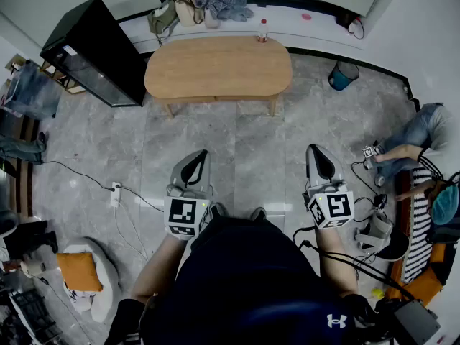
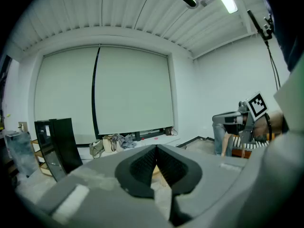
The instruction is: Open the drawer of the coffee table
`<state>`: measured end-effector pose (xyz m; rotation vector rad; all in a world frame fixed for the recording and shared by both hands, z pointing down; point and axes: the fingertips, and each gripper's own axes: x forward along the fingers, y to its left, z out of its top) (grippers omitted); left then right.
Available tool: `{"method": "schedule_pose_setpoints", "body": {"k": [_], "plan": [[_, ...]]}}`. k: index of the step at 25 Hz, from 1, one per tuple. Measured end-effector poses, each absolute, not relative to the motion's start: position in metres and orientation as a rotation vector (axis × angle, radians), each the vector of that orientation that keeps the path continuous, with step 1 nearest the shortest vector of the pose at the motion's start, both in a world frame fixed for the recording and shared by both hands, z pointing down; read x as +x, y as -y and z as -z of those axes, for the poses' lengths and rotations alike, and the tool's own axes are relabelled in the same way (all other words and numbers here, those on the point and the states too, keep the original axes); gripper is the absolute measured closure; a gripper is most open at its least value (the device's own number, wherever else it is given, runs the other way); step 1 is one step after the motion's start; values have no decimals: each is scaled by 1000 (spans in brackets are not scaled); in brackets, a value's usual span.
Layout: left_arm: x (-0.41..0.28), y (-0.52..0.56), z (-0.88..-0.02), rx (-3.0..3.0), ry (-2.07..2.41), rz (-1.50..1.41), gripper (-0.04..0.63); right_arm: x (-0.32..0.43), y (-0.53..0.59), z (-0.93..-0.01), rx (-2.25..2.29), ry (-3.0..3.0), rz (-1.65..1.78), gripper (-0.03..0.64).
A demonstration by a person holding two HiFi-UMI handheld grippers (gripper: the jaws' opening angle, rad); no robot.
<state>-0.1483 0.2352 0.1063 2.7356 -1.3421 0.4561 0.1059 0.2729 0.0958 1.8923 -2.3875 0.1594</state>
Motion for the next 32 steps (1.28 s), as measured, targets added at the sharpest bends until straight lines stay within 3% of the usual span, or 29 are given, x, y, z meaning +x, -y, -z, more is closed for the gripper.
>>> {"method": "schedule_pose_setpoints", "body": {"k": [20, 32], "plan": [[-122, -282, -134, 2598, 1410, -524, 594, 158, -304, -133, 1843, 2410, -323, 614], [-104, -175, -149, 2629, 1335, -504, 594, 169, -223, -144, 1865, 2337, -360, 615]]}}
